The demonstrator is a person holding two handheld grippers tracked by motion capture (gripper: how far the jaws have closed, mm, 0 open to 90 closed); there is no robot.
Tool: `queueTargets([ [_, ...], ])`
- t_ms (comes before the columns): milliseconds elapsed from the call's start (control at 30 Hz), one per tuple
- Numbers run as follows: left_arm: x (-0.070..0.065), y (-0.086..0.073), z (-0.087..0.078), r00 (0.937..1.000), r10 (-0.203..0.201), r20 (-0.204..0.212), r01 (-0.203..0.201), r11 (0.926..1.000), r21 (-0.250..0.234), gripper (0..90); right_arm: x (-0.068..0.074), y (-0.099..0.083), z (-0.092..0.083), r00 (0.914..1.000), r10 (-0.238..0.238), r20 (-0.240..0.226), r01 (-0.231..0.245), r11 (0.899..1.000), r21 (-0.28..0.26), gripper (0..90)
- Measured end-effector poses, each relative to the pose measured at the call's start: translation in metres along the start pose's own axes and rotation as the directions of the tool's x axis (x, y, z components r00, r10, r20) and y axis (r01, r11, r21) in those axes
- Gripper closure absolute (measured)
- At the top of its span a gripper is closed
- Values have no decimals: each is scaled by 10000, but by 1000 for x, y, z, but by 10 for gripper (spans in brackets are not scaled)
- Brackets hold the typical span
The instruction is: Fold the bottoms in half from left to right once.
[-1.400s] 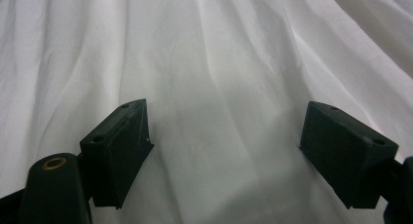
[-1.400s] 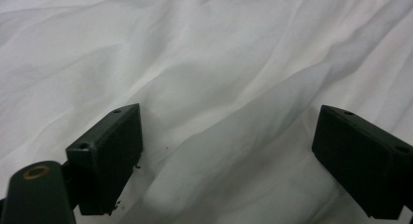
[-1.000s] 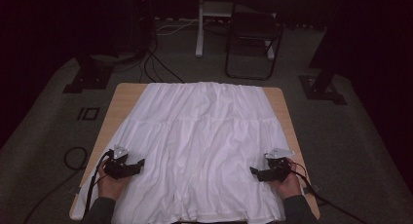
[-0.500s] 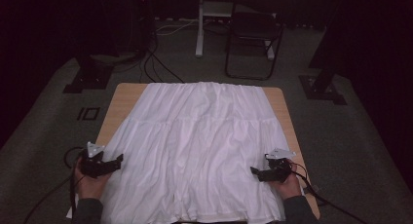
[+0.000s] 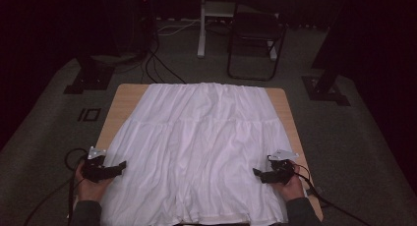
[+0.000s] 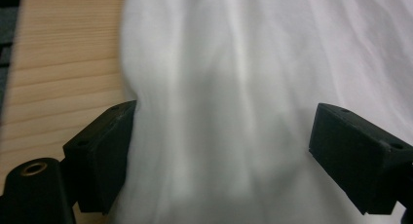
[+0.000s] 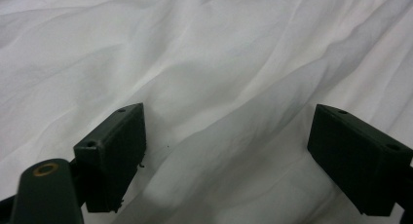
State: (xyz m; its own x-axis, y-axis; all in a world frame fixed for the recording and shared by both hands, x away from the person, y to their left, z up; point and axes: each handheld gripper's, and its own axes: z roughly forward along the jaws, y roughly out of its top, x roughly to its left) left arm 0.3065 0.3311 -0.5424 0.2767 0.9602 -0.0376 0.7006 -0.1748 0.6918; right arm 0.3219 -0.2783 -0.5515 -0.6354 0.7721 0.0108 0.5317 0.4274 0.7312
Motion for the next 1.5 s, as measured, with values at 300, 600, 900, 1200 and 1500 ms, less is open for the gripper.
queueTargets([
  [300, 3, 1, -7, 9997, 228, 48, -228, 9997, -6, 720, -1, -1, -11, 9997, 215, -140, -216, 9998, -16, 454],
  [600, 4, 2, -8, 9996, 248, 95, -248, 9997, 50, 845, -31, -18, -57, 9363, 2070, 2837, -1917, 9781, -810, 115],
  [900, 3, 3, -7, 9994, 304, -159, -304, 9995, 40, 844, -38, -31, -36, 9264, 2490, 2824, -2590, 9659, -18, 95],
  [1200, 3, 2, -9, 9934, 657, -939, -641, 9977, 197, 854, -46, -32, -51, 9171, 2836, 2801, -2952, 9554, -10, 850],
  [1500, 55, 16, -30, 9483, 133, -3171, -113, 9999, 83, 863, -56, -42, -61, 8902, 3381, 3055, -3493, 9368, -191, 863],
])
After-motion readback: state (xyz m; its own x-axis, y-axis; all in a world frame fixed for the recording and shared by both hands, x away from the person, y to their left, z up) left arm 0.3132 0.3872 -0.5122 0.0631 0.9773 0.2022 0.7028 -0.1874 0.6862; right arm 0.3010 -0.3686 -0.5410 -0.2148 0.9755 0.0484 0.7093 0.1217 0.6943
